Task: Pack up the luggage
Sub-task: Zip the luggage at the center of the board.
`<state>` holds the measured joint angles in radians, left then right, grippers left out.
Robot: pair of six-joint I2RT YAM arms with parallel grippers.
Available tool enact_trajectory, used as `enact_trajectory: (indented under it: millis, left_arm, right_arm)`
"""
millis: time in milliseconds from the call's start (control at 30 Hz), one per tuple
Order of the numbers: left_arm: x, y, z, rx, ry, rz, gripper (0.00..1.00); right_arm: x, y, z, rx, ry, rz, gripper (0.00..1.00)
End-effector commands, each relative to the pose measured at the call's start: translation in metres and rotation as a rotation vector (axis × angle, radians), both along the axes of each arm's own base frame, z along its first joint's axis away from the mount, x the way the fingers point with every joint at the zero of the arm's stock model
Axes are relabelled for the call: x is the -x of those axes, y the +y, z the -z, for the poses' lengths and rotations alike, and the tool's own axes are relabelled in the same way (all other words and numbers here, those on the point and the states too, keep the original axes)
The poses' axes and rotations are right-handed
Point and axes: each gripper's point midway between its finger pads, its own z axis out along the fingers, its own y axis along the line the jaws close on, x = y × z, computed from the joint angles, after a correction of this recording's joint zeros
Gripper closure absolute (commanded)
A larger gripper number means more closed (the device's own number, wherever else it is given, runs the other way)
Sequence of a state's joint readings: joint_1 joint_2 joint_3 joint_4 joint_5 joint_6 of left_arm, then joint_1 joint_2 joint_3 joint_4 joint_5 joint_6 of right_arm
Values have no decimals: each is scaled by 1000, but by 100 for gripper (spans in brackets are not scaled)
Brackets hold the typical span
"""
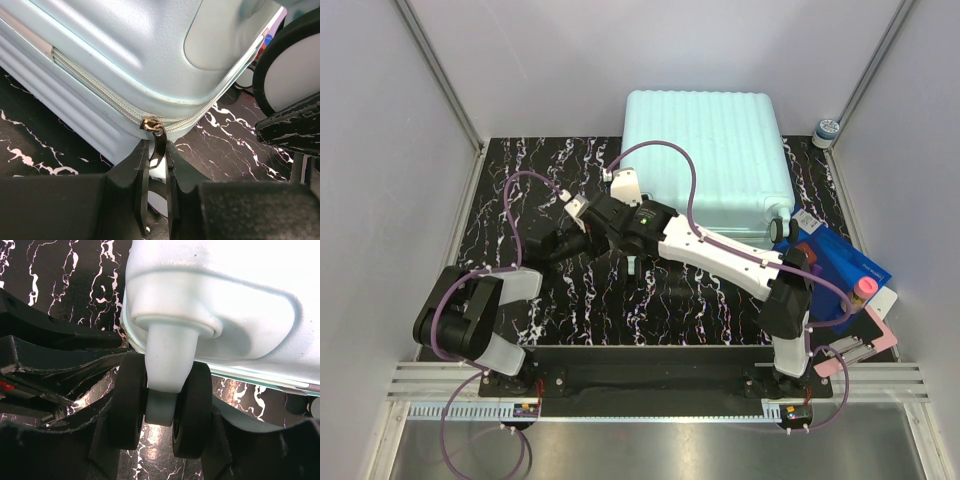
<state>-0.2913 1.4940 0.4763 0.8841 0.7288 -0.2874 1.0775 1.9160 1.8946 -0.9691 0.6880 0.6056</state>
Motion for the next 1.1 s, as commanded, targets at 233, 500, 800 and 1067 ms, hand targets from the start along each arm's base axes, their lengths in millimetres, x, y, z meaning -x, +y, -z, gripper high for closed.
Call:
enact_trajectory:
  millis: [233,500,800,1067]
  left_arm:
    - [2,-15,-35,59,-144,41,100]
    - [19,-21,-40,87,-155,71,100]
    - [37,-22,-52,144,-179,88,100]
    - [44,-22,-52,156,-187,92,100]
  right_arm:
    - [-18,11,-77,-212,-169,21,100]
    - [-25,29,-81,-241,-172,-3,100]
    - [-34,48,-78,-245,-163,-33,100]
    - [-44,61,-69,-258,-146,-37,100]
